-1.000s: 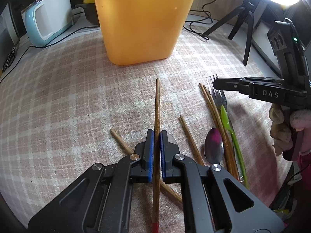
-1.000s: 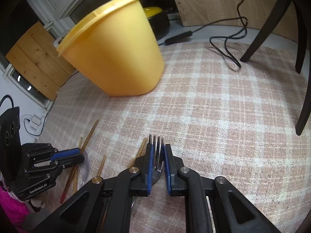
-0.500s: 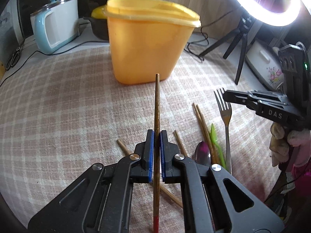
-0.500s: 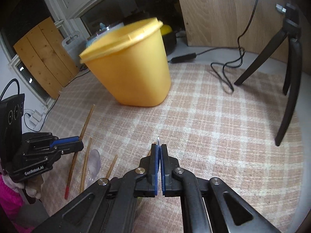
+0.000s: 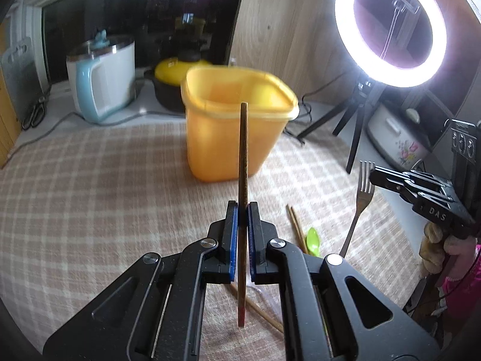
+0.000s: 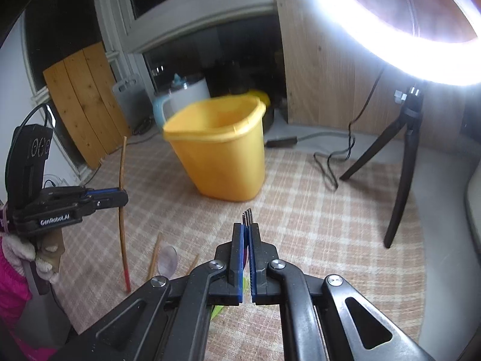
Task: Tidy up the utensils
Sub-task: 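Lift the chopstick with the left tool while the right tool carries the fork to the yellow container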
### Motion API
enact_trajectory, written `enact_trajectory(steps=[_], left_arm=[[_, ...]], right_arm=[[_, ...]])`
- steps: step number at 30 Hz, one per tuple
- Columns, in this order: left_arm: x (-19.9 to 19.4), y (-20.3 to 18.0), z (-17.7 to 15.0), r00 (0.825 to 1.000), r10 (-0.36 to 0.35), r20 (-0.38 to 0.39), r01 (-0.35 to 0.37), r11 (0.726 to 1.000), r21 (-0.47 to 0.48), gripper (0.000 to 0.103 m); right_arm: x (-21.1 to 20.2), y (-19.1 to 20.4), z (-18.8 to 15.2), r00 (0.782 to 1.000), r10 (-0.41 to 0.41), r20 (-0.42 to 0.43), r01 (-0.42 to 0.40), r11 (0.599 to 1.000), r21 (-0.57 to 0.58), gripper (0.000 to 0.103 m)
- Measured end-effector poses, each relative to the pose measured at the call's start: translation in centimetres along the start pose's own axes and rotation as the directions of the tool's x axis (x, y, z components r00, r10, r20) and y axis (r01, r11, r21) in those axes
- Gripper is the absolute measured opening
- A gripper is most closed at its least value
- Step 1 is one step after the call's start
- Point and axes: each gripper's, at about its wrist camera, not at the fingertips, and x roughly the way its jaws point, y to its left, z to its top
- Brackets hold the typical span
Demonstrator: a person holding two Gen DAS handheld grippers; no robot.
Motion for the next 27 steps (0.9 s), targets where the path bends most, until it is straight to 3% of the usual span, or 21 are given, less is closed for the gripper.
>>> enact_trajectory(steps=[13, 27], left_arm=[[-3.5, -0.1, 4.6, 0.99, -0.043, 0.134, 0.041, 0.999, 0.021, 0.004], [-7.0, 3.1, 13.4, 0.94, -0.043, 0.337, 0.046, 0.999, -0.003, 0.004]], right_arm=[[-4.7, 1.3, 2.7, 0.984, -0.059, 0.171, 0.058, 0.998, 0.013, 0.0], [-6.9, 3.8, 9.2, 0.938, -0.1, 0.333, 0.114, 0.993, -0.02, 0.0]])
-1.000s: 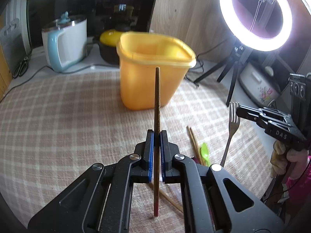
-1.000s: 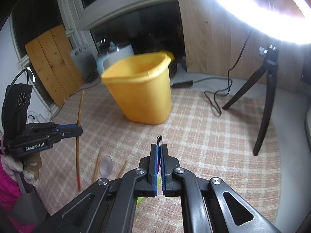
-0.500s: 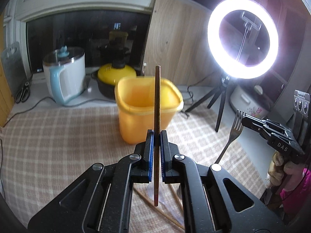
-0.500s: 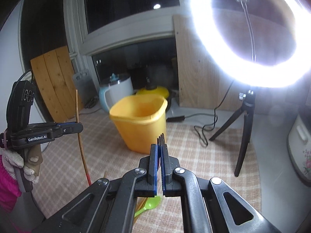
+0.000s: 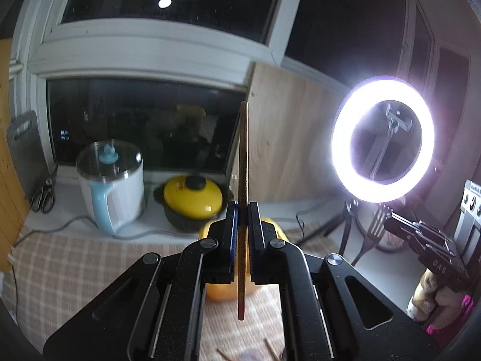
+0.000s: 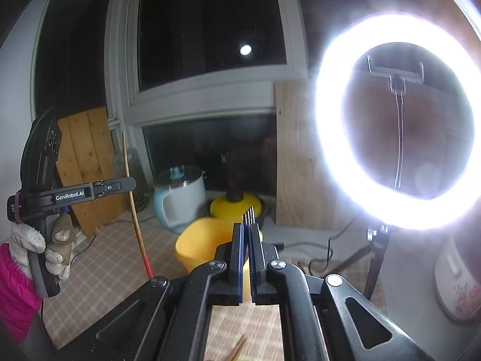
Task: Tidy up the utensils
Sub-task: 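Lift the chopstick with the left tool while the right tool carries the fork to the yellow container, then open the left tool over the yellow container while the right tool drops the fork in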
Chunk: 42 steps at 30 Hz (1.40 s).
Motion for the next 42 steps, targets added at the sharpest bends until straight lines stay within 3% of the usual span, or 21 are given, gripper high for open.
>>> enact_trajectory(steps=[7, 17, 25, 42], left_arm=[[3.0, 0.8, 2.3, 1.0, 0.011, 0.028, -0.01, 1.0, -0.018, 0.004], [8.1, 1.5, 1.7, 0.999, 0.032, -0.015, -0.033, 0.999, -0.034, 0.004], [10.6, 2.0, -0.1, 0.996, 0.047, -0.073, -0.049, 0.999, -0.023, 0.004], [13.6, 2.2, -3.5, 0.981, 0.049, -0.189, -0.055, 0.998, -0.028, 0.004]], right_arm=[[1.4, 0.0, 2.7, 0.998, -0.031, 0.063, 0.03, 0.999, 0.014, 0.0], [5.8, 1.0, 4.9, 0.992, -0.098, 0.083, 0.101, 0.995, -0.023, 0.0], [10.2, 1.3, 3.8, 0.993, -0.119, 0.02, 0.12, 0.99, -0.068, 0.0], [15.1, -0.9, -1.4, 0.984, -0.033, -0.176, 0.038, 0.999, 0.03, 0.0]])
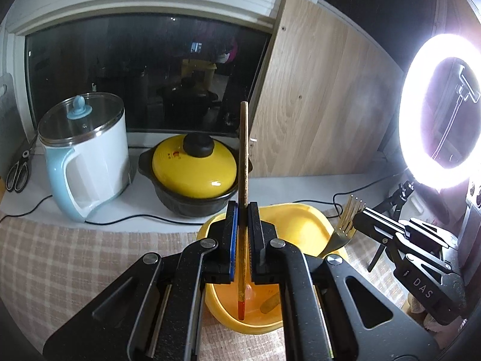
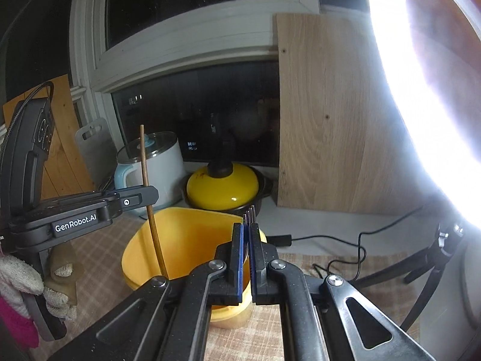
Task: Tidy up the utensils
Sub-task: 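Open the left tool over the yellow container while the right tool drops the fork in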
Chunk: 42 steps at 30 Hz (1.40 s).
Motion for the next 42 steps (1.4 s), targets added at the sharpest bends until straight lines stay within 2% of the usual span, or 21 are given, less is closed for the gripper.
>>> enact_trajectory(steps=[10, 12, 13, 14, 28, 32, 35, 37, 42], left_arm=[[0.1, -0.4, -0.4, 1.0, 0.007, -0.027, -0.007, 1.0, 0.022, 0.004], [0.0, -0.4, -0.5, 0.999, 0.018, -0.033, -0.017, 1.0, 0.021, 0.015], [-0.2, -0.4, -0.5, 0.999, 0.018, -0.027, -0.017, 1.0, 0.019, 0.027], [-0.6, -0.4, -0.5, 1.0, 0.019, -0.014, -0.019, 1.0, 0.017, 0.031], [-4.9, -0.7, -1.4, 0.999, 0.033, 0.031, -0.032, 0.999, -0.019, 0.031], [-6.2, -0.9, -2.6, 0.999, 0.031, 0.037, -0.03, 0.999, -0.03, 0.031], [-7.0, -1.2, -3.8, 0.999, 0.041, 0.026, -0.04, 0.999, -0.026, 0.031], [-7.5, -1.4, -4.6, 0.999, 0.044, 0.013, -0.043, 0.999, -0.026, 0.031], [-8.1, -2.0, -7.5, 0.998, 0.031, -0.053, -0.033, 0.999, -0.025, 0.031]], right_arm=[[0.3, -0.5, -0.5, 0.999, 0.033, -0.033, -0.033, 0.999, 0.019, 0.004], [0.0, -0.5, -0.4, 0.999, 0.032, -0.025, -0.031, 0.999, 0.017, 0.017], [-0.2, -0.6, -0.3, 0.999, 0.034, -0.018, -0.034, 0.999, 0.02, 0.024], [-0.5, -0.7, -0.3, 0.999, 0.037, -0.014, -0.036, 0.999, 0.024, 0.024], [-4.0, -2.0, -1.3, 0.998, 0.067, 0.008, -0.068, 0.997, 0.043, 0.027], [-5.1, -2.8, -2.3, 0.995, 0.099, 0.001, -0.099, 0.993, 0.059, 0.037], [-5.9, -3.4, -3.3, 0.992, 0.122, -0.009, -0.122, 0.99, 0.066, 0.042], [-6.5, -3.8, -3.9, 0.99, 0.14, -0.016, -0.139, 0.988, 0.072, 0.051], [-7.1, -5.0, -6.2, 0.983, 0.176, -0.058, -0.17, 0.98, 0.099, 0.053]])
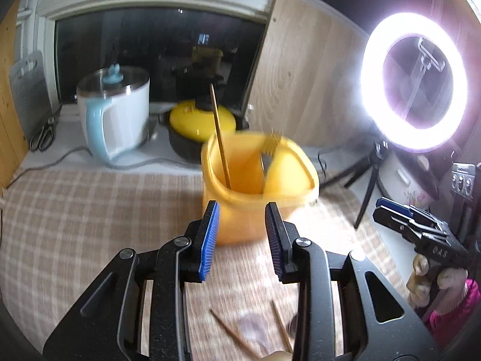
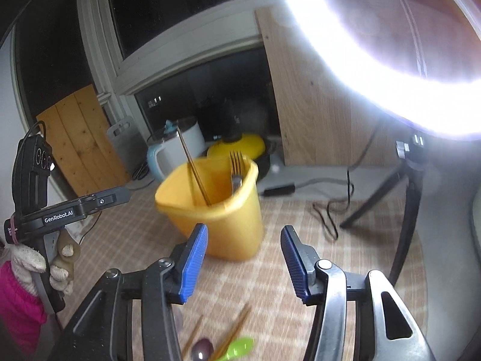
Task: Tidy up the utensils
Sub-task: 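Open the left tool over the yellow container while the right tool drops the fork in, then return to the pile and close the left tool on the clear plastic spoon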
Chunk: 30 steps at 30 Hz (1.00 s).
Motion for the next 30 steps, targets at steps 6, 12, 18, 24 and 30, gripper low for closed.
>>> enact_trajectory(steps=[6, 12, 18, 24, 30], left_arm=[[0.4, -0.3, -4.4, 0.995, -0.028, -0.096, 0.026, 0.999, -0.023, 0.031], [1.5, 0.4, -8.6, 0.981, -0.044, -0.188, 0.03, 0.997, -0.074, 0.031], [2.5, -0.4, -11.0, 0.968, -0.059, -0.244, 0.044, 0.997, -0.066, 0.031], [3.8, -1.2, -12.2, 0.956, -0.05, -0.29, 0.042, 0.999, -0.033, 0.031], [5.2, -1.5, -13.1, 0.945, -0.023, -0.326, 0.028, 1.0, 0.012, 0.031]], right_arm=[[1.0, -2.5, -3.9, 0.992, 0.031, -0.119, -0.023, 0.998, 0.066, 0.054], [2.2, -4.4, -8.0, 0.969, 0.103, -0.223, -0.066, 0.984, 0.166, 0.054], [3.5, -5.1, -10.9, 0.941, 0.192, -0.28, -0.117, 0.958, 0.262, 0.054], [4.8, -4.9, -12.3, 0.926, 0.225, -0.304, -0.13, 0.944, 0.303, 0.054], [5.4, -4.0, -12.9, 0.918, 0.226, -0.325, -0.129, 0.947, 0.294, 0.049]])
